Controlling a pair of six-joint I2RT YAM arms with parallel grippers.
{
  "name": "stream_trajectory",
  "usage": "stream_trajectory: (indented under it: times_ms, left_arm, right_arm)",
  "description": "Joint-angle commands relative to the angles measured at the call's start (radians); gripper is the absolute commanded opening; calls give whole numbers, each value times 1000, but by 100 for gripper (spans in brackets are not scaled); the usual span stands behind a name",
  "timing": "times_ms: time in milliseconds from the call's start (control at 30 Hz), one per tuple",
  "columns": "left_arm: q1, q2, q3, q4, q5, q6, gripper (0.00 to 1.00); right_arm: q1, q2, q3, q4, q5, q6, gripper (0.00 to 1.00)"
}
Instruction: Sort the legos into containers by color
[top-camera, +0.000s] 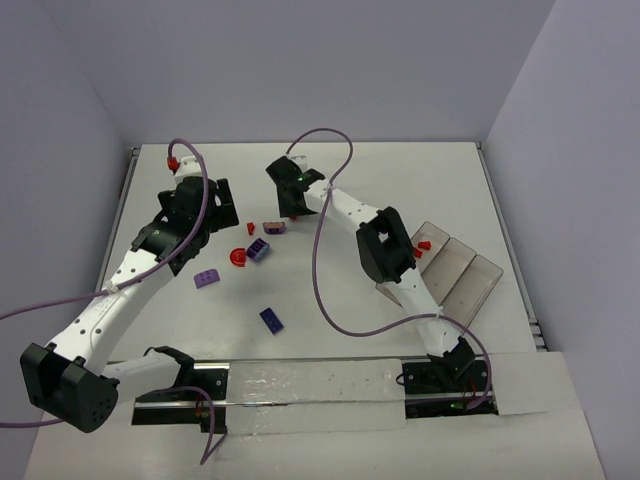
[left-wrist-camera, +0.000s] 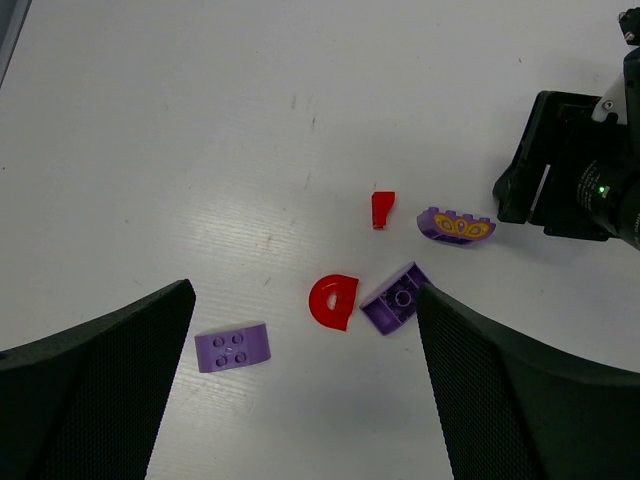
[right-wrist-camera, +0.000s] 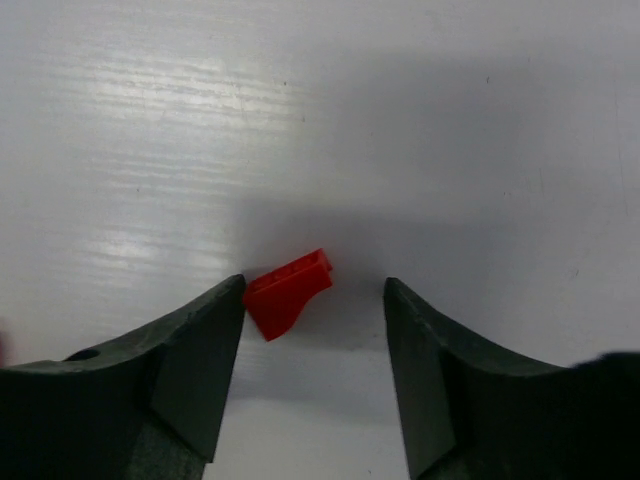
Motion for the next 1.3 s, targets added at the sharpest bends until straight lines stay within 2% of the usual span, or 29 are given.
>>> stream_trajectory:
  times_ms: [0, 167, 267, 367, 533, 700, 1133, 1267]
  left_arm:
    - [-5, -28, -2, -2, 3, -5, 99]
    - [-5, -34, -2, -5, -3, -3, 99]
    - [-5, -37, -2, -3, -4, -1, 99]
    - [-5, -37, -3, -1, -3, 1, 99]
    - [-5, -35, -3, -3, -3, 3, 99]
    - [-5, -35, 1, -6, -9, 12, 99]
    - [-5, -31, -1, -7, -19, 21, 99]
    - [-5, -29, -6, -4, -20, 20, 99]
  right_arm:
    - [12, -86, -58, -16, 49, -19, 60]
    - [13, -82, -52, -21, 33, -15, 51]
    - [13, -82, -53, -21, 30, -13, 50]
    - [12, -77, -48, -21, 28, -18, 56]
    - [12, -61, -21, -22, 15, -9, 72]
    - [7, -5, 53, -63, 67, 20, 71]
    - [-14, 25, 45, -62, 128, 59, 69]
    - [-12, -3, -12, -47, 141, 42, 68]
